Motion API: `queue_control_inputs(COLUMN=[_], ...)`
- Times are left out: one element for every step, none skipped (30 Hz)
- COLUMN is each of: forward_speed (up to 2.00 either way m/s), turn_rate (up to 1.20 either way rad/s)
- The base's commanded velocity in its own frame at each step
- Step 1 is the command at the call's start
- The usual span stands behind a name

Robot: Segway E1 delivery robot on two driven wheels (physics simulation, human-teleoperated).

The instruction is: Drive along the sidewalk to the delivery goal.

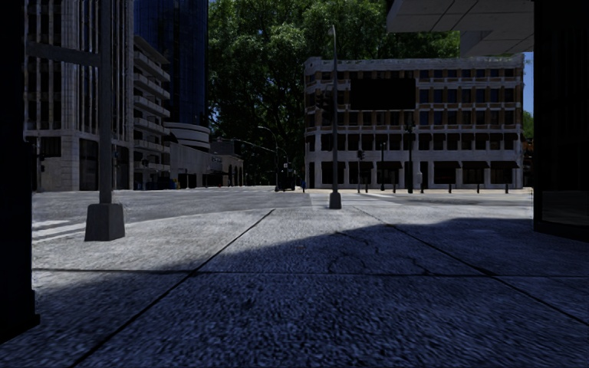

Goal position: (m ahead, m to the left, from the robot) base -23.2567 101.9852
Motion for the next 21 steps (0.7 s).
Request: queue_control_inputs(forward_speed=[2.0,2.0,2.0,2.0,2.0,2.0,2.0,2.0,2.0,2.0,2.0,2.0,2.0,2.0,2.0,2.0,2.0,2.0,2.0,2.0,1.99], turn_rate=[0.0,0.0,0.0,0.0,0.12,0.28,0.41,0.41,0.53,0.63,0.7,0.7,0.74,0.75,0.76,0.76,0.76,0.77,0.77,0.77,0.77])
